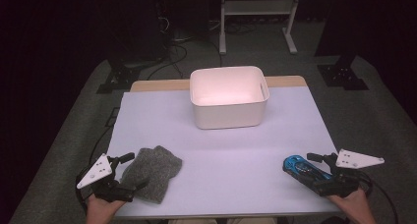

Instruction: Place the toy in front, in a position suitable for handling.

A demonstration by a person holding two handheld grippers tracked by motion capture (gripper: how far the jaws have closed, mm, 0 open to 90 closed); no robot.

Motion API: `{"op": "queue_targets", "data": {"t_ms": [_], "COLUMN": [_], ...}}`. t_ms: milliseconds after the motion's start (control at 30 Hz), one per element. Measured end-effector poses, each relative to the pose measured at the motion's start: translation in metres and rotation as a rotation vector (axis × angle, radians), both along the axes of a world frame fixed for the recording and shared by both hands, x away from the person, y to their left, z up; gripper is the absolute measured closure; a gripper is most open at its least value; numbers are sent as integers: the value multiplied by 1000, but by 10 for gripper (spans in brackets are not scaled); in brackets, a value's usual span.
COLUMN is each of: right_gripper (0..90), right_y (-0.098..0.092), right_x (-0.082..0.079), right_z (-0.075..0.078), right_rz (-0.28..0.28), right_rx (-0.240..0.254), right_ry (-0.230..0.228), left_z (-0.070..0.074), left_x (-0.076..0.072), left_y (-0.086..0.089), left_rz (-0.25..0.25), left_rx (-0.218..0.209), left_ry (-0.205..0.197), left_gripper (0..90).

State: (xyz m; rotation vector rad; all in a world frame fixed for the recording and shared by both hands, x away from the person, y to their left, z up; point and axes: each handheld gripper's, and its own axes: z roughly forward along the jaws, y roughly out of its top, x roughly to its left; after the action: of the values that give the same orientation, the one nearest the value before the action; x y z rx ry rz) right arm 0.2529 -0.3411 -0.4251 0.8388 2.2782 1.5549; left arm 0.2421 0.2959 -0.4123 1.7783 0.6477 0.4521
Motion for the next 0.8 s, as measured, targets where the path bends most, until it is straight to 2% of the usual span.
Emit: {"op": "queue_targets", "data": {"t_ms": [167,233,533,800], "right_gripper": [128,128,128,128], "right_y": [1,3,5,13], "right_x": [0,2,15,28], "right_z": [4,5,11,7], "right_rz": [18,27,40,65], "right_rx": [5,-17,-54,-148], "right_ry": [0,3,25,71], "left_z": [-1,-1,0,-1], "left_x": [0,0,-1,-6], "left_y": [0,0,3,2], "left_rz": [0,-3,5,4], "left_rx": [-8,-1,-10,10], "left_ry": [4,10,2,2], "left_gripper": [9,10,10,10]}}
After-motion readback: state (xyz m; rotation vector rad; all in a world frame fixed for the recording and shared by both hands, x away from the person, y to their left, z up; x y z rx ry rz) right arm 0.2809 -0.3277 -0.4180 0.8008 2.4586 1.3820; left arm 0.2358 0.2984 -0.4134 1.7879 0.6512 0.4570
